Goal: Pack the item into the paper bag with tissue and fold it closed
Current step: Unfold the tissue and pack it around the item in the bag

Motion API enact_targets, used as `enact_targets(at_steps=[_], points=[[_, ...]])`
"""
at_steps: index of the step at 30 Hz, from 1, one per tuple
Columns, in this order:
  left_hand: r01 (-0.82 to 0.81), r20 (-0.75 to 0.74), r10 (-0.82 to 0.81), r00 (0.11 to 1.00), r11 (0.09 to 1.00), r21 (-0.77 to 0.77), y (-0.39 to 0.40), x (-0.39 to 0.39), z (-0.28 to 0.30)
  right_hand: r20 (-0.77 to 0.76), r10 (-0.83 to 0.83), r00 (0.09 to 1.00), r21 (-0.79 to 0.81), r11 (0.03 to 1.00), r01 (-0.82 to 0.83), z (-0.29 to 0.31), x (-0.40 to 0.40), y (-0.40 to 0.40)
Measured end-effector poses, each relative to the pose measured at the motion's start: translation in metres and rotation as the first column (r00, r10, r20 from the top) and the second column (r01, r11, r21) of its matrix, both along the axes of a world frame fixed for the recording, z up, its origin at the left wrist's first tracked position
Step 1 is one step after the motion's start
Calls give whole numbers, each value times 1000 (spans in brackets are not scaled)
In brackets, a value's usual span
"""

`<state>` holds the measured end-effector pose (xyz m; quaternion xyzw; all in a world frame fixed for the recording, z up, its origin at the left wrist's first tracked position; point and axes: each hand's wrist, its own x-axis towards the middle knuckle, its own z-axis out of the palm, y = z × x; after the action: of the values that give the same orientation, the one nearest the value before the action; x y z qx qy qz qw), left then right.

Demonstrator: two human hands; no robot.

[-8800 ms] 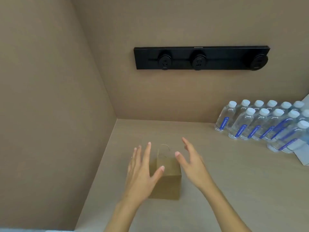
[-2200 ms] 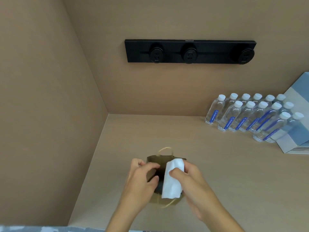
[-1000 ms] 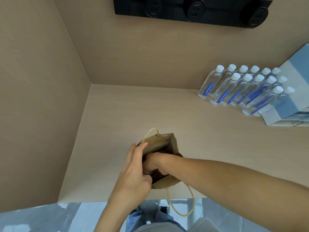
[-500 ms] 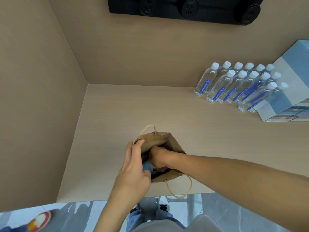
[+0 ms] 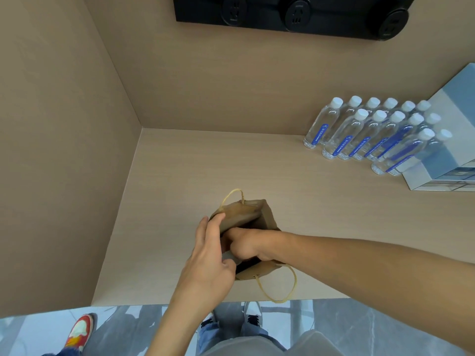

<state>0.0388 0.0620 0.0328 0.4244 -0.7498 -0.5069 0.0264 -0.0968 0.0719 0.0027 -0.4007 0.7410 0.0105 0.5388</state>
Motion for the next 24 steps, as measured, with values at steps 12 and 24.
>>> enact_targets(at_steps=[12,24], points=[[-9,47,9,999,1000,-16,1,-2,1,-574,818,37,345,283,-895,-16,-8,-10],[-21,26,22,999,999,-32,0,-1,1,-377,703,603,189,696,-693,-7,-8,-14]])
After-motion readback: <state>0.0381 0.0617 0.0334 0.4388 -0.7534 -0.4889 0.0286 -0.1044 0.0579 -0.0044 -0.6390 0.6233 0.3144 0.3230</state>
